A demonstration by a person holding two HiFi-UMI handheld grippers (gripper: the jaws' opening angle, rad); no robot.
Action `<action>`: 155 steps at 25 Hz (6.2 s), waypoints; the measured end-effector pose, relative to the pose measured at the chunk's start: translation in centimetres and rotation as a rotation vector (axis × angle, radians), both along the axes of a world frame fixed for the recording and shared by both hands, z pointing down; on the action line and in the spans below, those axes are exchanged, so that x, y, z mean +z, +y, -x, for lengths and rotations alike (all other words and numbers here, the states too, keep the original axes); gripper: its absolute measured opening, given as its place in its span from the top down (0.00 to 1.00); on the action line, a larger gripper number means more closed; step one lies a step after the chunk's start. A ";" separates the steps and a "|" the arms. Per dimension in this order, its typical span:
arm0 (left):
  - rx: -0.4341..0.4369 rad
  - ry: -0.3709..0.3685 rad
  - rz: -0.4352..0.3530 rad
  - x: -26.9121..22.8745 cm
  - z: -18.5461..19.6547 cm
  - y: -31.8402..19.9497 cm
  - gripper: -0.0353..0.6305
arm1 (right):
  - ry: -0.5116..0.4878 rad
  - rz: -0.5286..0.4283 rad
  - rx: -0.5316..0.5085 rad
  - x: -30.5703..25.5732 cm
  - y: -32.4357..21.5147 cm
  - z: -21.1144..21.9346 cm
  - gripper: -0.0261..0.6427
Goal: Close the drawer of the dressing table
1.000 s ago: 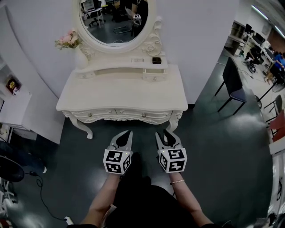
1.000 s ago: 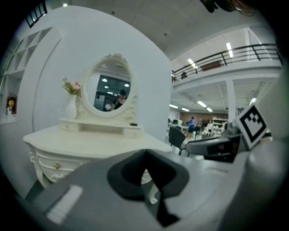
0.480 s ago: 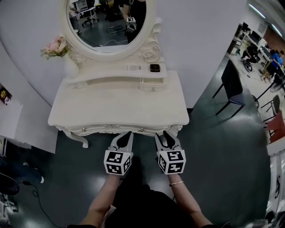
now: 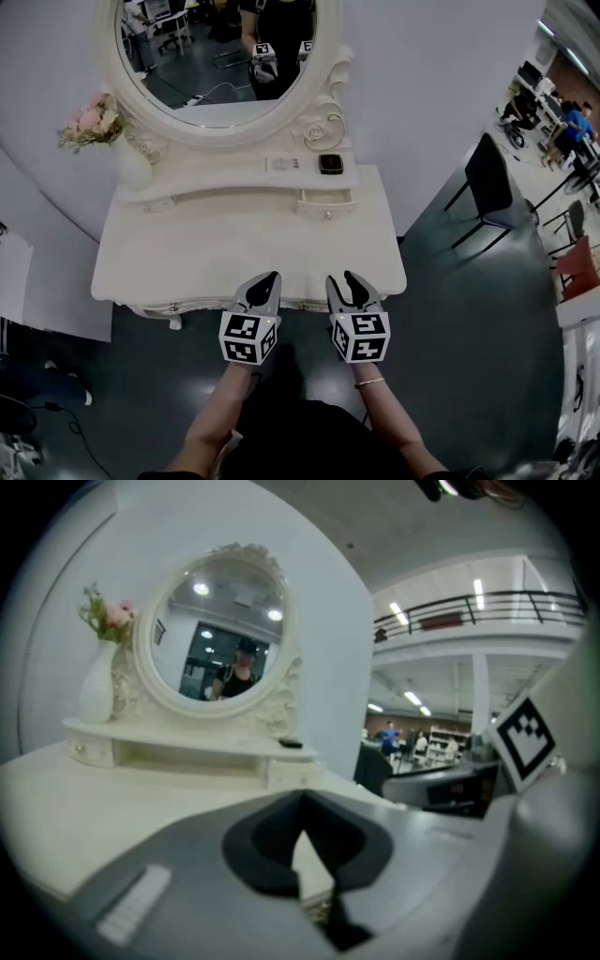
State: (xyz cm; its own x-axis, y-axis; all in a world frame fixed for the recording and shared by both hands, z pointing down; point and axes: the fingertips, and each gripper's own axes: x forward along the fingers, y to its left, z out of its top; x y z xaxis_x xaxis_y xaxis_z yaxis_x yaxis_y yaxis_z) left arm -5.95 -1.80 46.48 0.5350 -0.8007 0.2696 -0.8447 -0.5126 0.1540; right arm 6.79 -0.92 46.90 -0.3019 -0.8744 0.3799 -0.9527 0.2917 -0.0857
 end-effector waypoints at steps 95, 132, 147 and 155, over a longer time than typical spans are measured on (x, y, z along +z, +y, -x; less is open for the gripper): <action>-0.058 0.000 0.121 4.5 -1.0 -20.3 0.94 | 0.187 0.156 0.055 7.9 -25.7 -1.6 0.75; -0.038 -0.006 0.046 1.4 -0.2 -16.1 0.94 | 0.130 0.013 0.004 1.8 -18.9 -1.0 0.90; -0.026 0.001 0.021 0.4 0.9 -12.8 0.94 | 0.065 -0.036 0.027 -0.8 -12.2 -0.4 0.94; -0.027 0.002 0.010 0.0 1.6 -11.3 0.94 | 0.054 -0.065 0.024 -2.0 -9.6 -0.5 0.95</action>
